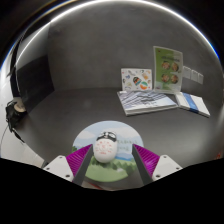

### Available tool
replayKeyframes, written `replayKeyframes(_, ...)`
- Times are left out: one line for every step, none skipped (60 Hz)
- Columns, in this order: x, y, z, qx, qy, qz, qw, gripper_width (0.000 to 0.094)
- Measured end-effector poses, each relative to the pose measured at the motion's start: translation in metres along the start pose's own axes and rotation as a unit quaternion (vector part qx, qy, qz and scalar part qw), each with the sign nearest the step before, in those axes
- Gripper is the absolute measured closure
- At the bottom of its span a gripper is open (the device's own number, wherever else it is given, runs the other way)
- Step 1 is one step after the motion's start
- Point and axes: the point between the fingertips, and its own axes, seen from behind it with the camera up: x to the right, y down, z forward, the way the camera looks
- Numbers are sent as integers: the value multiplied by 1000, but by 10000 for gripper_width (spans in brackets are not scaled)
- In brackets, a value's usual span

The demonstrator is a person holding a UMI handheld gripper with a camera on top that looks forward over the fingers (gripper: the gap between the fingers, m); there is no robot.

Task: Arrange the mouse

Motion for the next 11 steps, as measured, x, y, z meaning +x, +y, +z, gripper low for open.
replayKeyframes(1, 0, -6, 1, 2, 3, 1000, 95)
replayKeyframes(8, 2, -17, 2, -1, 4, 1000, 96)
replayKeyframes(14, 3, -24, 3, 0, 6, 1000, 95)
replayKeyframes(21, 5, -30, 3, 2, 8, 1000, 97)
replayKeyframes(29, 7, -36, 4, 6, 10, 1000, 96)
replayKeyframes(37, 9, -43, 4, 9, 12, 1000, 93)
replayKeyframes(45, 11, -49, 5, 13, 14, 1000, 91)
replayKeyframes(53, 13, -54, 6, 17, 15, 1000, 92)
replayKeyframes(62, 15, -60, 7, 21, 17, 1000, 92)
replayKeyframes(71, 17, -64, 7, 25, 19, 999, 94)
replayKeyframes(78, 19, -67, 7, 31, 21, 999, 95)
